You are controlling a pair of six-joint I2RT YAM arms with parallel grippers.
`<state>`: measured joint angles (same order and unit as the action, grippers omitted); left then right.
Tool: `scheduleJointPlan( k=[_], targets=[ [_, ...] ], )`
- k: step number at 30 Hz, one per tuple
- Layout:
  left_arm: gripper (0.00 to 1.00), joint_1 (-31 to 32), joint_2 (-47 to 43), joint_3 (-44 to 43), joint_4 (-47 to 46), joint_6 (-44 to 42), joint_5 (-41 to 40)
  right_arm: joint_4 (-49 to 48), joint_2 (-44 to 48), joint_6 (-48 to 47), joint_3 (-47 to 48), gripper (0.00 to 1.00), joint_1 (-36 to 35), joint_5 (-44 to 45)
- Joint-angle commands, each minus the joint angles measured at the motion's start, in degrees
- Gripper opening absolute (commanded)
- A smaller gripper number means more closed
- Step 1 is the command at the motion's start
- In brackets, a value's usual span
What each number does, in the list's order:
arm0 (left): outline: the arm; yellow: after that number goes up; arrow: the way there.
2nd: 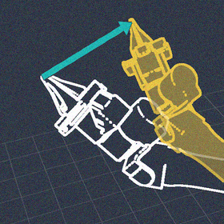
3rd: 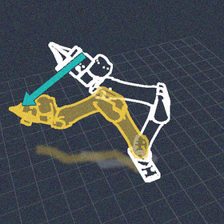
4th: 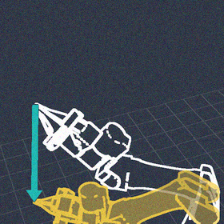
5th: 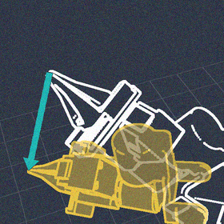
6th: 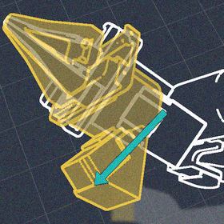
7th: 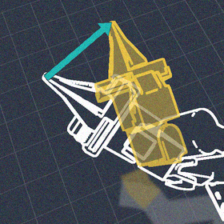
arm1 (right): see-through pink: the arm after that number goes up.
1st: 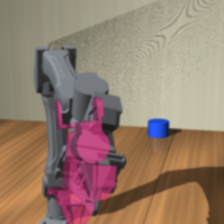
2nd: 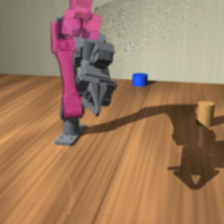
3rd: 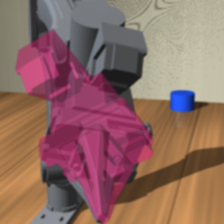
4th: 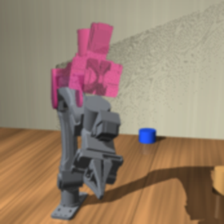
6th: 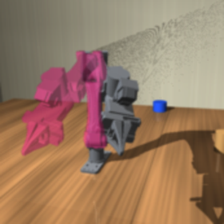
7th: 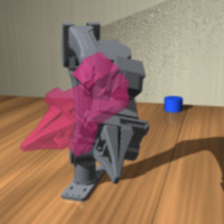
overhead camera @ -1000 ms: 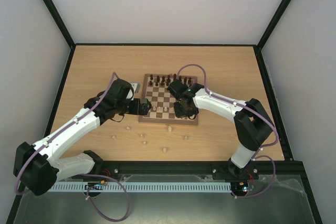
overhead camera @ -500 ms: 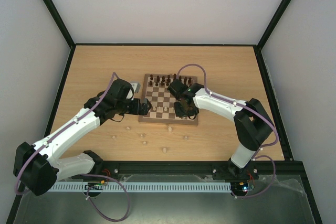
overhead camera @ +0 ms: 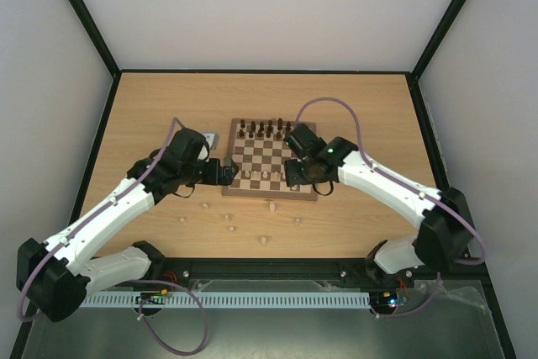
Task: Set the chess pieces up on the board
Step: Pick up the chess piece at the center of the board.
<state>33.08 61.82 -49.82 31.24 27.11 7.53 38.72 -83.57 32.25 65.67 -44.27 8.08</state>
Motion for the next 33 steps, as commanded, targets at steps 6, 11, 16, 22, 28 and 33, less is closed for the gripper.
scheduleJointPlan(
  k=[6,11,16,22,28,33],
  targets=[
    [0.99,-0.5,-5.5,0.8,4.9,7.0,-2.8,0.8,9.7,0.0,-6.3,0.68,-2.7,-6.0],
    [0.99,-0.3,-6.5,3.5,5.8,11.2,-4.4,0.6,11.7,-0.7,-7.5,0.68,-3.8,-7.5],
    [0.99,1.9,-6.9,5.8,6.5,18.4,-7.6,-1.0,13.9,-3.2,-9.1,0.68,-4.1,-10.0],
    [0.99,10.9,-7.0,8.5,5.3,33.7,-12.4,-3.7,15.5,-6.2,-10.9,0.68,-4.1,-14.4],
    [0.98,22.0,-5.9,10.1,6.5,50.2,-18.8,-5.6,19.1,-6.3,-13.1,0.67,-5.0,-16.5],
    [0.97,26.0,-4.0,11.0,5.9,59.8,-22.5,-5.8,23.5,-6.1,-14.1,0.66,-5.9,-17.5]
  ],
)
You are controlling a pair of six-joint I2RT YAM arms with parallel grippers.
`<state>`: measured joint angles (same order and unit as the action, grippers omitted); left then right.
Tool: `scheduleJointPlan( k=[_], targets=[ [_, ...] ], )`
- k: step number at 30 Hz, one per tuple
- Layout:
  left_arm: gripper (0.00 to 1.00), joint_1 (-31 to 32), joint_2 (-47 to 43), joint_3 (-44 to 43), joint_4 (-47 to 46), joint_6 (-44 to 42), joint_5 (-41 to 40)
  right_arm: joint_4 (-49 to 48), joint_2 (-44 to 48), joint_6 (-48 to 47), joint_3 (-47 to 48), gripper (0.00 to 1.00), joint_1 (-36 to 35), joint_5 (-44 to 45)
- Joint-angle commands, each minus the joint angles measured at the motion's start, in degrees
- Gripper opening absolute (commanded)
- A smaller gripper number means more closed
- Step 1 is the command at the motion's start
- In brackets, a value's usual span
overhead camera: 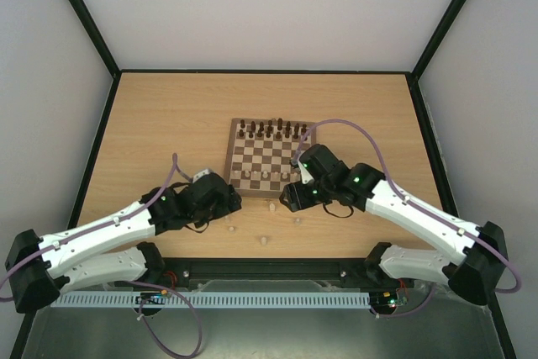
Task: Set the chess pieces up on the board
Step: Pick up the chess piece at the center of the board.
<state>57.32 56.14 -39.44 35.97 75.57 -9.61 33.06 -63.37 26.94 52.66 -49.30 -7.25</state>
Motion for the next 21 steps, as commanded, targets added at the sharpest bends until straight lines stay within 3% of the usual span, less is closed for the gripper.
scheduleJointPlan(
  k=[1,7,16,21],
  targets=[
    [0.97,1.8,2.3,0.5,1.3,12.2,-6.3,-0.2,4.0,-0.8,-1.3,0.66,-1.0,-2.4],
    [0.99,-0.8,6.4,-0.4,3.4,15.8,-9.9,-0.3,6.1,-0.7,-1.9,0.66,-1.9,-3.3],
    [0.99,-10.5,6.6,1.4,3.0,14.0,-6.9,-0.4,6.3,-0.7,-2.3,0.66,-2.7,-2.8],
    [0.97,-12.0,8.3,1.8,2.4,13.6,-5.4,-0.7,6.0,-0.7,-2.5,0.66,-2.8,-2.1]
  ],
)
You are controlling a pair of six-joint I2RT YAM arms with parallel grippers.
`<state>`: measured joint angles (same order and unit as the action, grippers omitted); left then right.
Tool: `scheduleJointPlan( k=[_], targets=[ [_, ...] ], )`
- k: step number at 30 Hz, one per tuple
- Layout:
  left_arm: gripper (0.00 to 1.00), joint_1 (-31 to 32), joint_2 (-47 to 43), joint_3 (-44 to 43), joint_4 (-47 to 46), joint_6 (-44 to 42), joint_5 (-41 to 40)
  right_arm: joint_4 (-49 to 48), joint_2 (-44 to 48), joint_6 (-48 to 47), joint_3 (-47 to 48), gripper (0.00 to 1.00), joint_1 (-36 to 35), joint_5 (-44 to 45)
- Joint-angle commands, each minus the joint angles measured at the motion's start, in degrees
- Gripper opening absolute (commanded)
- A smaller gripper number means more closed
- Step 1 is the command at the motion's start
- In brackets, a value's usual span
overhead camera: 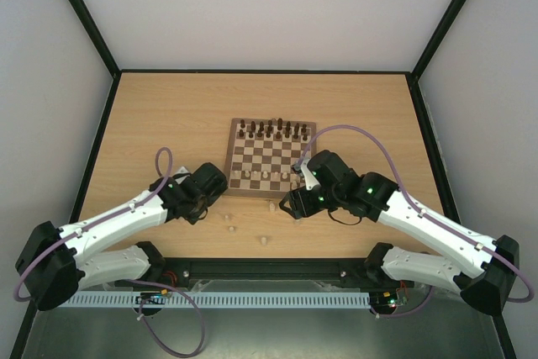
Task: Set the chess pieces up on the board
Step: Pick up the chess piece at the center of the board.
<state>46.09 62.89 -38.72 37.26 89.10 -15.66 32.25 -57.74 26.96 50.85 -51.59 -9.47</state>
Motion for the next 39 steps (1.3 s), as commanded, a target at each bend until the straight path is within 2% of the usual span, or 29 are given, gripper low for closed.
scheduleJointPlan(
  k=[1,4,8,11,17,31,39],
  targets=[
    [0.95,-0.8,2.1,1.3,1.3,0.4,1.1,0.2,0.2,-0.7,-0.6,0.66,-0.5,0.4],
    [0.89,-1.1,3.6,2.3,0.4,0.6,2.7,0.2,-0.2,-0.7,-0.5,0.66,-0.5,0.7],
    [0.75,-1.3,3.7,4.3,-1.4,1.0,4.2,0.2,-0.4,-0.7,-0.7,0.66,-0.4,1.0],
    [0.72,-1.4,3.1,5.2,-1.7,1.3,4.2,0.2,-0.7,-0.7,-0.8,0.66,-0.5,0.9],
    [0.58,-3.3,2.1,5.3,-1.6,-0.1,3.3,0.0,-1.1,-0.7,-0.9,0.66,-0.5,0.8],
    [0.48,-5.1,7.4,3.3,-3.9,-3.6,4.9,0.1,-0.7,-0.7,-1.2,0.66,-0.5,1.2],
    [0.36,-5.3,9.2,1.3,-3.1,-5.2,5.1,-0.1,-0.6,-0.7,-1.2,0.66,-0.6,1.2]
  ],
)
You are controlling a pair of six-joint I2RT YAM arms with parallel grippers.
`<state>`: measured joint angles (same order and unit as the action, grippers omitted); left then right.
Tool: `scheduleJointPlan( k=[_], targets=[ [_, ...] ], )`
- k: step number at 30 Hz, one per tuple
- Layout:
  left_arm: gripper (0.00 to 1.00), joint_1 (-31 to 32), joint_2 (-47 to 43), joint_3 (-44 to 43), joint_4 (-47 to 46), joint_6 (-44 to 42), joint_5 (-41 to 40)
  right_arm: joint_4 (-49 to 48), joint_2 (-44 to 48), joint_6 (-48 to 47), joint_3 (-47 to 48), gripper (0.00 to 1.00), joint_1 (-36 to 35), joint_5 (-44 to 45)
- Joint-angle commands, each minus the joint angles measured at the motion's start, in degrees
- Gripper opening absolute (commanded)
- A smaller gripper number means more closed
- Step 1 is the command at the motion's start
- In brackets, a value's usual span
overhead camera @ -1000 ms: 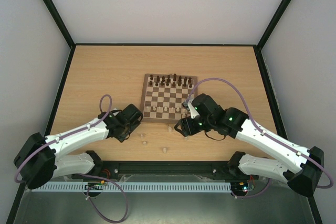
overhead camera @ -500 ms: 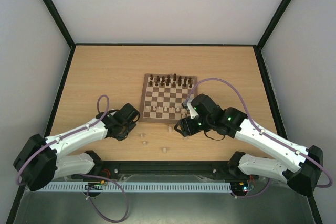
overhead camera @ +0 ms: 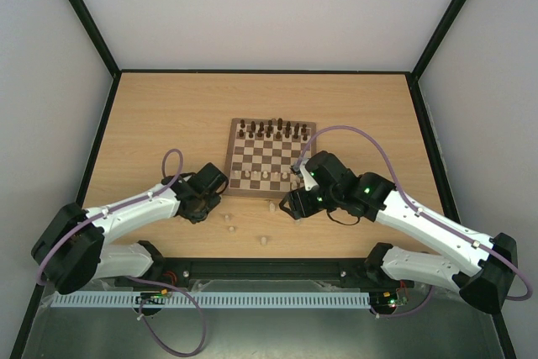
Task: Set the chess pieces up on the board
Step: Pick up the chess piece at the center of the board.
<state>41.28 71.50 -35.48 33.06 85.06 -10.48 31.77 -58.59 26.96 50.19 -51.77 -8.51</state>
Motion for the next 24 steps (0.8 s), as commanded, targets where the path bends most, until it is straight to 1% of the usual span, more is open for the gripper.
scheduleJointPlan(
  k=[1,3,8,11,16,22,24],
  targets=[
    [0.34,-0.6,0.6,-2.1,1.3,-1.3,-0.1,0.4,0.3,-0.7,-0.6,0.66,-0.4,0.4],
    [0.32,-0.8,0.5,-2.5,1.5,-1.8,-0.1,0.4,0.3,-0.7,-0.6,0.66,-0.4,0.4],
    [0.22,-1.3,0.1,-2.4,2.3,-2.9,0.0,0.3,0.1,-0.8,-0.7,0.66,-0.4,0.4],
    [0.2,-1.4,-0.1,-2.4,2.5,-3.6,0.2,0.3,0.1,-0.7,-0.7,0.66,-0.4,0.4],
    [0.21,-1.5,-0.2,-2.2,2.8,-4.5,0.3,0.4,0.0,-0.7,-0.8,0.66,-0.4,0.7],
    [0.3,-1.5,-0.3,-2.0,2.7,-6.4,1.2,0.3,-0.5,-0.8,-0.7,0.66,-0.4,0.7],
    [0.32,-1.5,-0.6,-1.6,2.2,-6.8,1.7,0.4,-0.5,-0.7,-0.7,0.66,-0.4,1.0]
  ],
)
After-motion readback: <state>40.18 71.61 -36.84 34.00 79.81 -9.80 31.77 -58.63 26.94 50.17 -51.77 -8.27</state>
